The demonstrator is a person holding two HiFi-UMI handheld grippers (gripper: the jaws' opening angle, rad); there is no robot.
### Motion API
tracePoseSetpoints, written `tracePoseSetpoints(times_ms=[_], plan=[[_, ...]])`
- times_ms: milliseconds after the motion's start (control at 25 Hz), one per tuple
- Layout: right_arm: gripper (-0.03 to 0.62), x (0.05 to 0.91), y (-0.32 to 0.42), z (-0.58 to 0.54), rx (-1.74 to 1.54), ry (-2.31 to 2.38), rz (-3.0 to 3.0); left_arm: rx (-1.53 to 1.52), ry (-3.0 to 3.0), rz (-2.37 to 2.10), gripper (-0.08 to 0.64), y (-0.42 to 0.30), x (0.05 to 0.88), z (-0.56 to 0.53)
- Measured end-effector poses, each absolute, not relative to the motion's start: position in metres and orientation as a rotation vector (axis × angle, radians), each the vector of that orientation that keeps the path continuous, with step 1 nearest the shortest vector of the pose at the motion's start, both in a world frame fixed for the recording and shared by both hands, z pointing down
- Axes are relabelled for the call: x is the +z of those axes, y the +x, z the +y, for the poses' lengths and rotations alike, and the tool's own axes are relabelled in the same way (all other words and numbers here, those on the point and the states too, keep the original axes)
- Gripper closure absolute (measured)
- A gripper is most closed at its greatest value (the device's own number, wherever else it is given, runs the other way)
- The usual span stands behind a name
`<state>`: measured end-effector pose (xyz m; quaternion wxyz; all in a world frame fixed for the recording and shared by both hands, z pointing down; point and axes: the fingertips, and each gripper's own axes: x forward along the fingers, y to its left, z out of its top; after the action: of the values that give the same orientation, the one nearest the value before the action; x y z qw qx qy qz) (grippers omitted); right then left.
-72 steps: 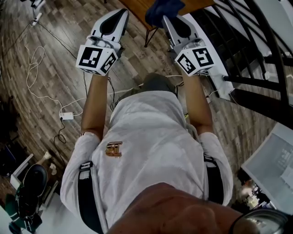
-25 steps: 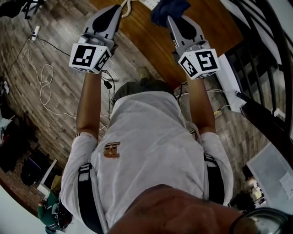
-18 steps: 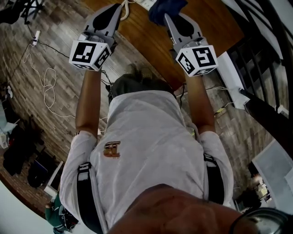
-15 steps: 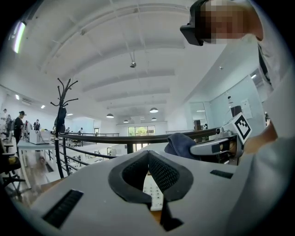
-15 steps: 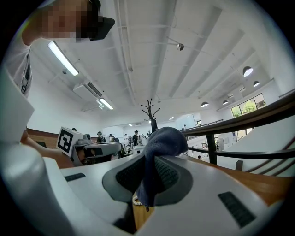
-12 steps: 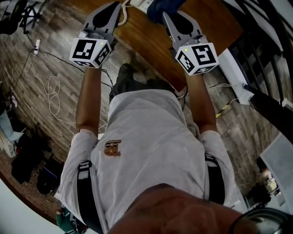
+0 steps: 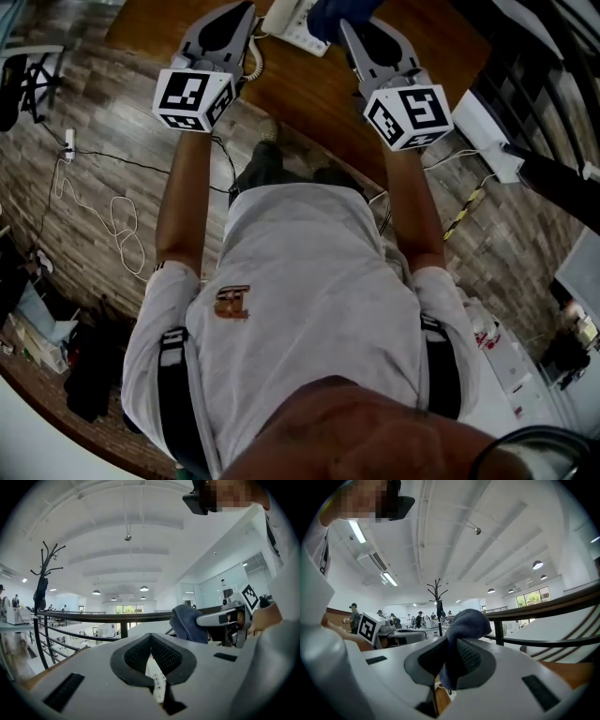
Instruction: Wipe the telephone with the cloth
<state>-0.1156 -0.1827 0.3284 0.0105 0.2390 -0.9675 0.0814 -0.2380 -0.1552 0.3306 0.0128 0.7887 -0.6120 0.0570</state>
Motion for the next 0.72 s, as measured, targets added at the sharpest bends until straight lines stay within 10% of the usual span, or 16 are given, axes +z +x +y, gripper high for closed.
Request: tracePoseSetpoints(times_ms=[720], plan=[[0.532, 0.373, -0.227, -0.251, 0.345, 1.037, -2.806, 0.407, 2.523, -1.510, 0.538, -0.333, 0.399, -0.254]])
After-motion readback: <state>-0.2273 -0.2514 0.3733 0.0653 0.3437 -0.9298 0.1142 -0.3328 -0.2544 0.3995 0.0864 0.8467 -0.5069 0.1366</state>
